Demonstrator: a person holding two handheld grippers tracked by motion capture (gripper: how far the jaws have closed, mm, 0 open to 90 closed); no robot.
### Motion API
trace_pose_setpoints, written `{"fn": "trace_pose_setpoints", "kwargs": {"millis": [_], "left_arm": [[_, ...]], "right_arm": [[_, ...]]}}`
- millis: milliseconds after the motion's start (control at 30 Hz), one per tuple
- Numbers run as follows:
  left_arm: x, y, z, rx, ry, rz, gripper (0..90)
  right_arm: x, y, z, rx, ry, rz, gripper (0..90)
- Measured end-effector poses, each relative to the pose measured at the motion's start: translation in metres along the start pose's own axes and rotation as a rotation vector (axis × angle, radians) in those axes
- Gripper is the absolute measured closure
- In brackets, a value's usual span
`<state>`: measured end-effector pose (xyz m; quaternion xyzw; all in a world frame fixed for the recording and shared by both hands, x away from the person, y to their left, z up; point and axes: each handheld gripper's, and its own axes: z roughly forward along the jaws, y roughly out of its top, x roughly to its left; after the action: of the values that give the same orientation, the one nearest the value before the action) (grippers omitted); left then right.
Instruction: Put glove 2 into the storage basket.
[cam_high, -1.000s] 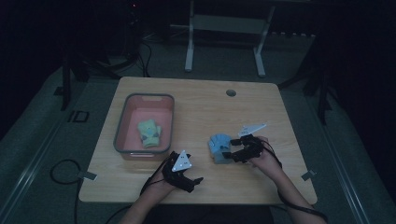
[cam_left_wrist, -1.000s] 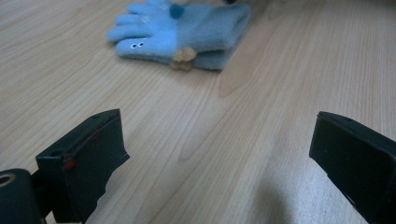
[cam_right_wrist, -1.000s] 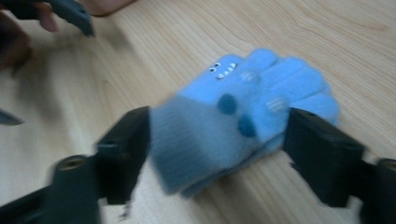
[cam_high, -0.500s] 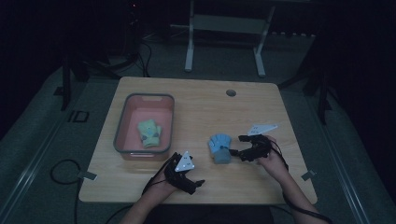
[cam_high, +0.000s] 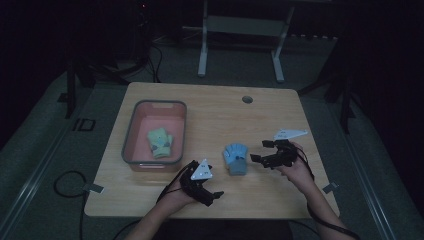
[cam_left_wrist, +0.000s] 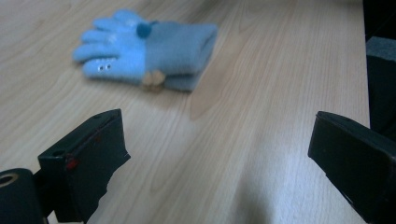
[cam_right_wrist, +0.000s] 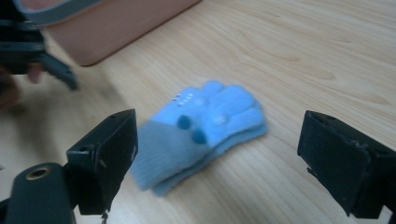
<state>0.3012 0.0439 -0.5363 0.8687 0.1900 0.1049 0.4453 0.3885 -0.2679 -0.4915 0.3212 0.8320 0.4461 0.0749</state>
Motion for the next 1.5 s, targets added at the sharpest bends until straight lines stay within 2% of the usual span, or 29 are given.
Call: {"fn": "trace_pose_setpoints", "kwargs": {"millis": [67,133,200,367,500,533,600,800,967,1167,1233,1500], "left_arm": [[0.001,0.004,0.003,-0.005,-0.009,0.01,4.5],[0.001,0.009,0.006,0.0,-0.014,0.026,5.6],[0.002,0.016,0.01,0.0,-0.022,0.053,6.7],[0.006,0.031,0.02,0.001,-0.04,0.101,12.2],[0.007,0.041,0.031,0.014,-0.049,0.139,14.7],[0.007,0.043,0.033,0.019,-0.048,0.16,16.0],[0.007,0.047,0.038,0.022,-0.056,0.178,20.1],[0.009,0.054,0.054,0.053,-0.07,0.241,32.1],[0.012,0.054,0.064,0.073,-0.073,0.257,34.5],[0.013,0.054,0.072,0.118,-0.07,0.292,38.6],[0.014,0.053,0.074,0.121,-0.071,0.289,38.9],[0.014,0.051,0.084,0.178,-0.038,0.353,41.4]], "right_arm": [[0.0,0.002,-0.002,-0.006,-0.014,-0.011,14.8],[-0.001,0.003,-0.003,-0.006,-0.004,-0.014,17.0],[-0.003,0.004,-0.004,-0.01,-0.028,-0.022,22.7],[-0.009,0.005,-0.003,-0.029,-0.036,-0.006,30.9],[-0.013,0.005,0.0,-0.01,-0.048,0.007,36.6],[-0.014,0.005,0.001,-0.004,-0.051,0.005,36.8],[-0.014,0.006,0.004,0.006,-0.058,0.004,39.4],[-0.016,0.008,0.015,0.027,-0.037,0.043,40.7],[-0.015,0.01,0.028,0.04,-0.031,0.06,40.1],[-0.015,0.012,0.044,0.065,-0.029,0.064,39.4],[-0.016,0.012,0.048,0.075,-0.026,0.069,39.2],[-0.019,0.009,0.066,0.112,-0.054,0.073,38.2]]}}
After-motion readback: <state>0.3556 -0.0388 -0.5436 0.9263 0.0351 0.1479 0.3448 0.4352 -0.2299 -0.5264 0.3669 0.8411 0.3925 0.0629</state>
